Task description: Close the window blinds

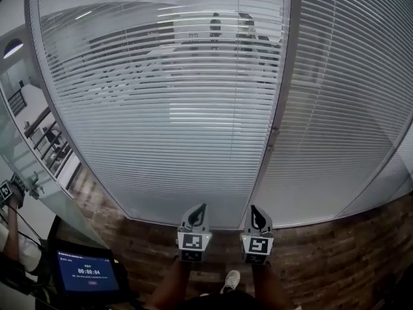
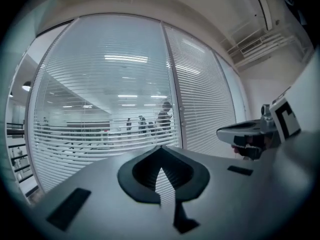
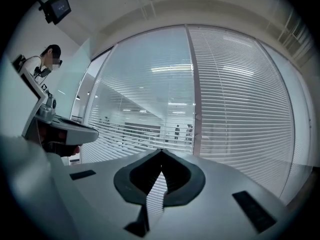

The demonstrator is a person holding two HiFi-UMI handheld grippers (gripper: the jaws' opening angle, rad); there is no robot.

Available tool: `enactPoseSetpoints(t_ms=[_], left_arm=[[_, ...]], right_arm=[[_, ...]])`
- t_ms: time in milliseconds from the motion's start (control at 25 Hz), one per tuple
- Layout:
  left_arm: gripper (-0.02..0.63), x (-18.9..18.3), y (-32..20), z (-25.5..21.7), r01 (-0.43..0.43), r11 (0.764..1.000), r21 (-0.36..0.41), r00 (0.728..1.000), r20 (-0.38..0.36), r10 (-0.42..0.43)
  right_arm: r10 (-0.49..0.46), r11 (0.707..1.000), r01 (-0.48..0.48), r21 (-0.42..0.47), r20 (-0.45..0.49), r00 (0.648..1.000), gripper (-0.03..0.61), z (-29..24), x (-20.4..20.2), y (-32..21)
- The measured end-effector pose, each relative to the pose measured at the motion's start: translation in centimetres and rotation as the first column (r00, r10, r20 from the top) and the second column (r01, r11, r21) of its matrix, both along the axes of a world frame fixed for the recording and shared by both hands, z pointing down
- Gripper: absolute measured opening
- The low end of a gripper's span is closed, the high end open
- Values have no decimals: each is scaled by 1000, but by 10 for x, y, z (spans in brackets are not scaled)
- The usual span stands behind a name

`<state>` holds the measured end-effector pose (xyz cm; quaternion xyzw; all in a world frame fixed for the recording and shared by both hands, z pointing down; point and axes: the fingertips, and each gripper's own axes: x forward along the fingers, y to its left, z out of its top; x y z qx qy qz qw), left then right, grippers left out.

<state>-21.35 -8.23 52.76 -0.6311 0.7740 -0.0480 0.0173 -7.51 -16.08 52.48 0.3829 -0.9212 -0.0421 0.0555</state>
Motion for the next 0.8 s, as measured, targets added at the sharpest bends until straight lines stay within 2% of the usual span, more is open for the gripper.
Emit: enactPoseSetpoints(t_ms=[160,320,520,680,800], left_arm=[[0,-6,-31,12,3,999,-41,1000,-24,-4],[0,-5,-9,2,3,998,-67,999,-32,-5],[0,3,2,7,10,999,-45,999,-38,-12],[0,-13,-59,16,34,998,-54,998,-54,-37],[0,-19,-64,24,45,999,-26,999,-8,-45]], right_arm=[[-37,999,37,15,2,999,2,9,-20,-26],[-49,999,49,19,2,999,2,3,-23,-5],[-38,999,38,17,3,999,2,6,-9,0],[-58,998,58,30,0,998,2,14,-23,-65],[-72,997,72,25,7,997,2,21,-28,-65]])
